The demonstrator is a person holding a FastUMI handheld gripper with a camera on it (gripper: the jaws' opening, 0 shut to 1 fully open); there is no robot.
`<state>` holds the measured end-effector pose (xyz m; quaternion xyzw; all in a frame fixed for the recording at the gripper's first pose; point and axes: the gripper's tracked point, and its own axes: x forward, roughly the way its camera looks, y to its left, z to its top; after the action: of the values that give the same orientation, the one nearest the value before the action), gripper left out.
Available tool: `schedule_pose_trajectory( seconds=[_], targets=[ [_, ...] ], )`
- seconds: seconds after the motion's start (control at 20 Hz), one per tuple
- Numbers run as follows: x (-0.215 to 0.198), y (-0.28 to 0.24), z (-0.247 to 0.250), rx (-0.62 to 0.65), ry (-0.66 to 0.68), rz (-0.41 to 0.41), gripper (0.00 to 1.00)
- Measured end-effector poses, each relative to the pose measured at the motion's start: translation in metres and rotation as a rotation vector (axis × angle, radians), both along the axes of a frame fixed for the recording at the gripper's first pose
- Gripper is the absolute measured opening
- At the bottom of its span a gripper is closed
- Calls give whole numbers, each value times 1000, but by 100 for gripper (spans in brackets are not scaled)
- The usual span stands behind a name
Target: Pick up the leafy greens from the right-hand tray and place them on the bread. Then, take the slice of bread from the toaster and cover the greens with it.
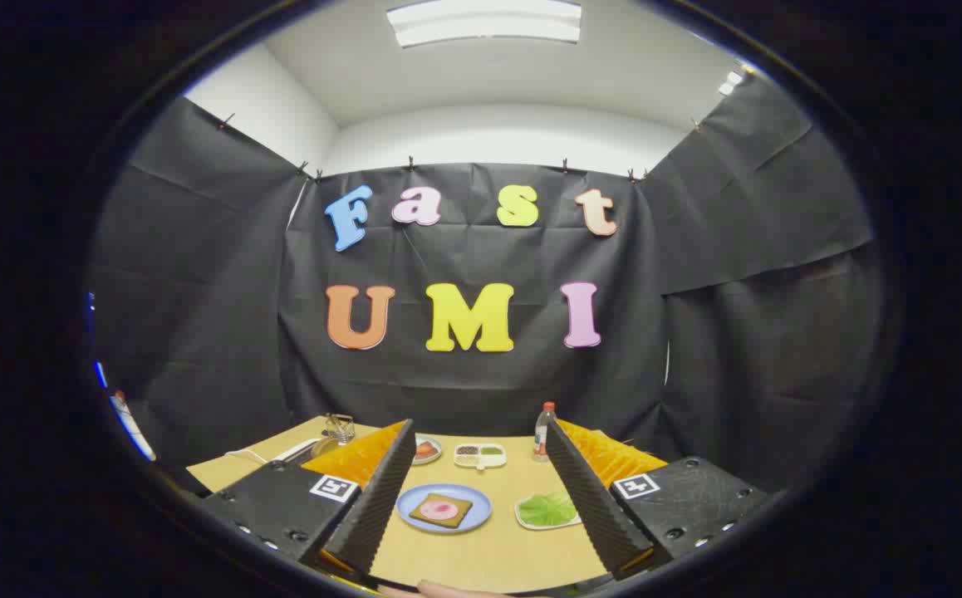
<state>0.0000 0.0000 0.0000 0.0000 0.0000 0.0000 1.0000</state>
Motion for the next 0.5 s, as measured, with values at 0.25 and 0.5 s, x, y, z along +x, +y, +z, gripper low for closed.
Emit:
schedule_pose_trajectory(
  seconds=[0.25, 0.5],
  targets=[
    [2, 0, -6, 0, 21, 10, 95],
    [3, -1, -9, 14, 21, 16, 95]
  ],
)
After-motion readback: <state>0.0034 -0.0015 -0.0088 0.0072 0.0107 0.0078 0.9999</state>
